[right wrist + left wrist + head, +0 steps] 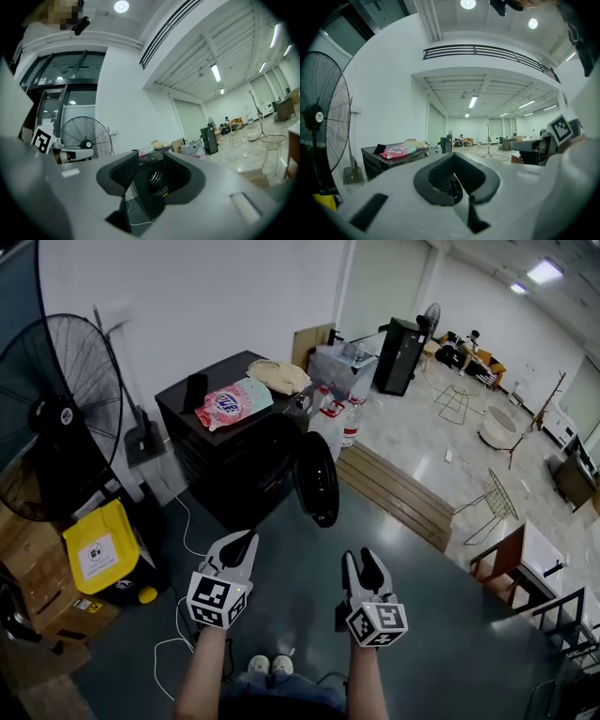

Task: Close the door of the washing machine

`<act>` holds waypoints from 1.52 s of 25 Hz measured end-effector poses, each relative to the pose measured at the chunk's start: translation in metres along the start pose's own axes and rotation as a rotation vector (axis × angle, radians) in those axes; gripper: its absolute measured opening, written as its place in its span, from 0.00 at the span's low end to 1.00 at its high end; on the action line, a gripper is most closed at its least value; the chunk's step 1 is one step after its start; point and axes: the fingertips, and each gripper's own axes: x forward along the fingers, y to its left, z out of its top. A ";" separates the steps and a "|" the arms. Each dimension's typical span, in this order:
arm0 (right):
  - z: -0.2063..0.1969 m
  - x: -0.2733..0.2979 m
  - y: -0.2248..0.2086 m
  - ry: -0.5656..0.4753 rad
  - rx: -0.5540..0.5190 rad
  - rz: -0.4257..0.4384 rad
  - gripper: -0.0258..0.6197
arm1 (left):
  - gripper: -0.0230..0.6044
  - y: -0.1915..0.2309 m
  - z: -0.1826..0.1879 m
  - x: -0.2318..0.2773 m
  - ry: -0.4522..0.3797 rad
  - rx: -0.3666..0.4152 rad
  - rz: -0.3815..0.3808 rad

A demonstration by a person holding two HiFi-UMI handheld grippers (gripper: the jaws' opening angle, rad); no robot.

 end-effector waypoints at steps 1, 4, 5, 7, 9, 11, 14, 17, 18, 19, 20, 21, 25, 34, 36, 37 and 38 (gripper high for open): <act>0.000 0.001 -0.002 -0.002 0.005 0.007 0.29 | 0.03 0.001 0.000 0.001 0.002 0.001 0.003; 0.000 0.006 -0.008 -0.004 0.012 0.018 0.31 | 0.03 0.005 0.002 0.005 0.002 0.006 0.016; 0.000 0.008 -0.010 -0.005 0.016 0.020 0.32 | 0.03 0.006 0.003 0.007 0.001 0.008 0.022; 0.000 0.010 -0.016 -0.007 0.022 0.028 0.32 | 0.03 0.006 0.004 0.008 -0.004 0.008 0.034; -0.001 0.013 -0.021 -0.011 0.024 0.039 0.33 | 0.03 0.005 0.004 0.007 -0.014 0.008 0.047; -0.001 0.019 -0.026 -0.012 0.022 0.050 0.33 | 0.03 0.007 0.003 0.008 -0.021 0.016 0.061; -0.006 0.030 -0.034 0.001 0.024 0.059 0.33 | 0.03 0.016 -0.001 0.012 -0.018 0.016 0.088; -0.010 0.042 -0.042 0.010 0.033 0.060 0.33 | 0.03 0.027 0.000 0.019 -0.025 -0.002 0.110; -0.012 0.048 -0.044 0.011 0.035 0.059 0.33 | 0.03 0.031 -0.001 0.023 -0.026 -0.006 0.112; -0.013 0.054 -0.046 0.013 0.036 0.059 0.33 | 0.03 0.035 -0.003 0.028 -0.025 -0.008 0.113; -0.015 0.062 -0.049 0.016 0.035 0.059 0.33 | 0.03 0.039 -0.005 0.034 -0.023 -0.010 0.111; -0.017 0.071 -0.051 0.019 0.033 0.059 0.33 | 0.03 0.044 -0.008 0.041 -0.020 -0.013 0.109; -0.023 0.115 -0.062 0.021 0.025 0.050 0.33 | 0.03 0.066 -0.018 0.077 -0.011 -0.008 0.083; -0.039 0.231 -0.084 0.051 0.021 -0.012 0.33 | 0.03 0.156 -0.016 0.167 0.004 -0.008 0.042; -0.042 0.256 -0.087 0.058 0.021 -0.023 0.33 | 0.03 0.173 -0.018 0.190 0.013 -0.013 0.022; -0.043 0.267 -0.089 0.060 0.023 -0.030 0.33 | 0.03 0.179 -0.018 0.201 0.017 -0.012 0.008; -0.044 0.277 -0.092 0.062 0.026 -0.039 0.33 | 0.03 0.185 -0.017 0.212 0.019 -0.009 -0.005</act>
